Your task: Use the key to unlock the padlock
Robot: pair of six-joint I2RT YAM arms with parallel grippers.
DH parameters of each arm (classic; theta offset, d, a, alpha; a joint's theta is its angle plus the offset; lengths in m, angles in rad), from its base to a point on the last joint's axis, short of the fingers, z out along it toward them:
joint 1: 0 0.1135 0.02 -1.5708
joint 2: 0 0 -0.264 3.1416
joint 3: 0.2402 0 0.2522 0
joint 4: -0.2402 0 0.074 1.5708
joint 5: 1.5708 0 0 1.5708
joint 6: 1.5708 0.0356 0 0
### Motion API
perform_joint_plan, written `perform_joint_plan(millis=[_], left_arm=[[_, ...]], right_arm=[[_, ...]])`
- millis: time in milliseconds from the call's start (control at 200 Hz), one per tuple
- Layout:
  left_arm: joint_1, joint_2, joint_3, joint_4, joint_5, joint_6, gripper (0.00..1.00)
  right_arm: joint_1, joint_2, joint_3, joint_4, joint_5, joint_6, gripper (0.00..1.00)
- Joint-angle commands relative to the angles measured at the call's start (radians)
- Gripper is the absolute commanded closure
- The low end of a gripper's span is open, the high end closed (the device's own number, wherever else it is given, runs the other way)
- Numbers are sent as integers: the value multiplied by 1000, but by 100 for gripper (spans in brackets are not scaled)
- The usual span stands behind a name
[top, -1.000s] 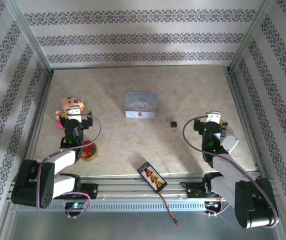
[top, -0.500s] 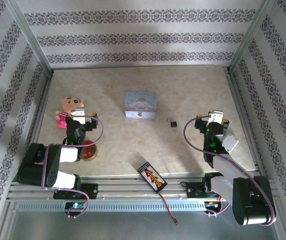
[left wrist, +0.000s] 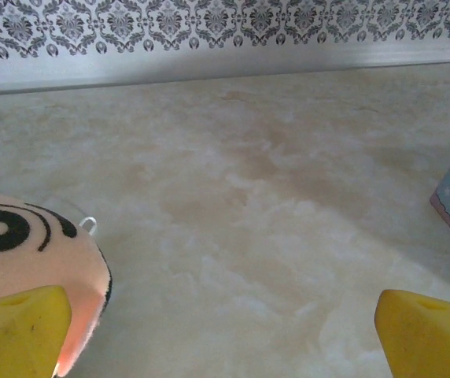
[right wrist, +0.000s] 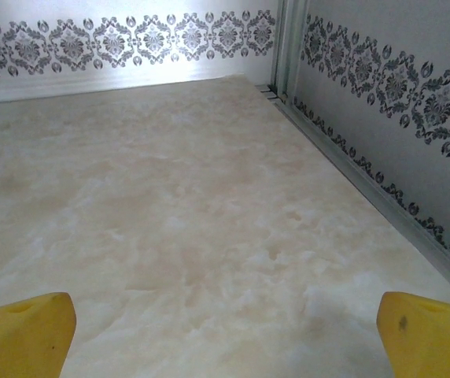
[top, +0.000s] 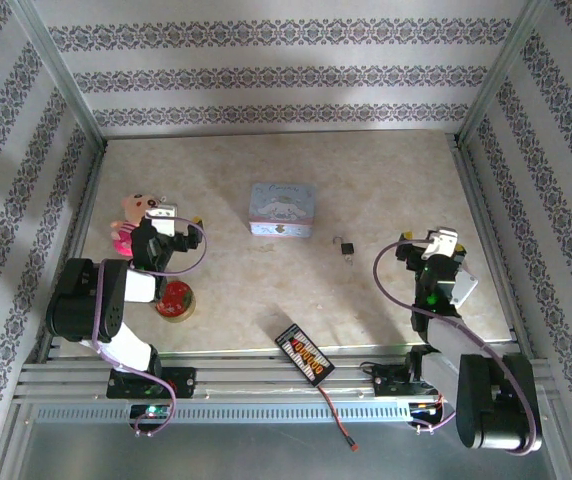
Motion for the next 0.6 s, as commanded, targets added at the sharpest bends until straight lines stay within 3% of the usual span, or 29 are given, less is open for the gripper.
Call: perform_joint_plan(millis=[0, 265, 595], left_arm=[[12, -10, 12, -81, 19, -12, 1], [12, -6, 0, -53, 4, -15, 1], [12, -7, 10, -73, 19, -10, 1]], right_arm=[[-8, 83, 3, 184, -68, 31, 2], [-10, 335, 49, 394, -123, 84, 2], [-1, 441, 76, 446, -136, 72, 2]])
